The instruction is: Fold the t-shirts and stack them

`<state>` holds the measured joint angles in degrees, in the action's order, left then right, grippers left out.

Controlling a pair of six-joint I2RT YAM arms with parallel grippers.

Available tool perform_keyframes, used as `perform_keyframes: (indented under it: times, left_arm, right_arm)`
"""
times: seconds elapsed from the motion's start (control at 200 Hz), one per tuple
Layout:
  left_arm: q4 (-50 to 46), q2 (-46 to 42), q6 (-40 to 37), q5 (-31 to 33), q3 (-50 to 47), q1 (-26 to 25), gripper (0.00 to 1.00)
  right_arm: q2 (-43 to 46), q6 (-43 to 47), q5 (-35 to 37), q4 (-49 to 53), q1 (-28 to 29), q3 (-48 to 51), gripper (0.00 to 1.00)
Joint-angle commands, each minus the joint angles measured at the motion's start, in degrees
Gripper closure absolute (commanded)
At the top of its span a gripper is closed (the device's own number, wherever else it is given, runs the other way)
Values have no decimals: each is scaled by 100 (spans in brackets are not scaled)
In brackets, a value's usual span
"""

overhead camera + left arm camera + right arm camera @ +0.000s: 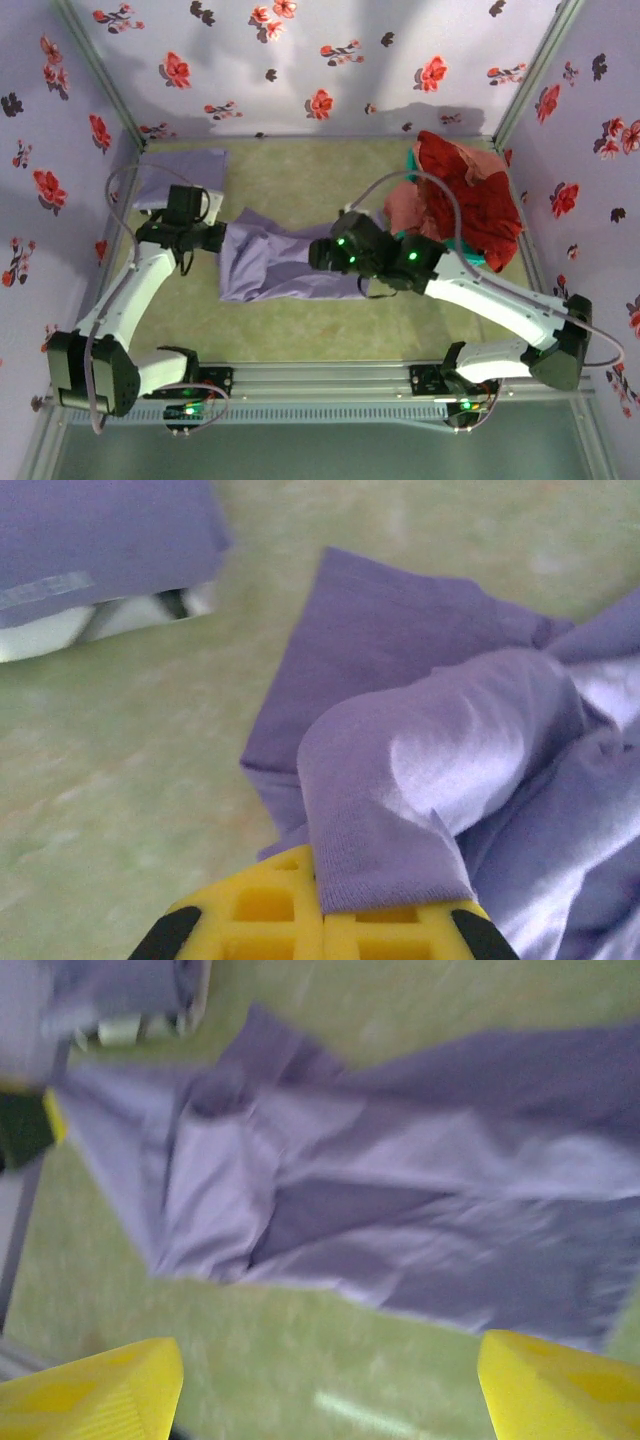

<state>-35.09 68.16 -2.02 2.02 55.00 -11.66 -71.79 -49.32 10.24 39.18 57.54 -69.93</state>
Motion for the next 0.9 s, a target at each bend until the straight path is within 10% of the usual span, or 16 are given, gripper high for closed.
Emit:
perform_keyframes:
  times: [0.0, 0.145, 0.445, 0.895]
  left_arm:
    - [-497, -78, 244, 350, 13, 216, 100]
    - [-885, 335, 753, 822, 72, 322, 98]
    - [-1290, 431, 941, 1124, 386, 515, 41]
    - [-1316, 1347, 742, 828, 1629, 328, 33]
  right_arm:
    - [235, 74, 347, 166, -519, -15, 21]
    - [36, 25, 11, 89, -807, 424, 22]
    - [-1379, 864, -446, 411, -1610, 146, 25]
    - [-3704, 1519, -475, 877, -2515, -1847, 38]
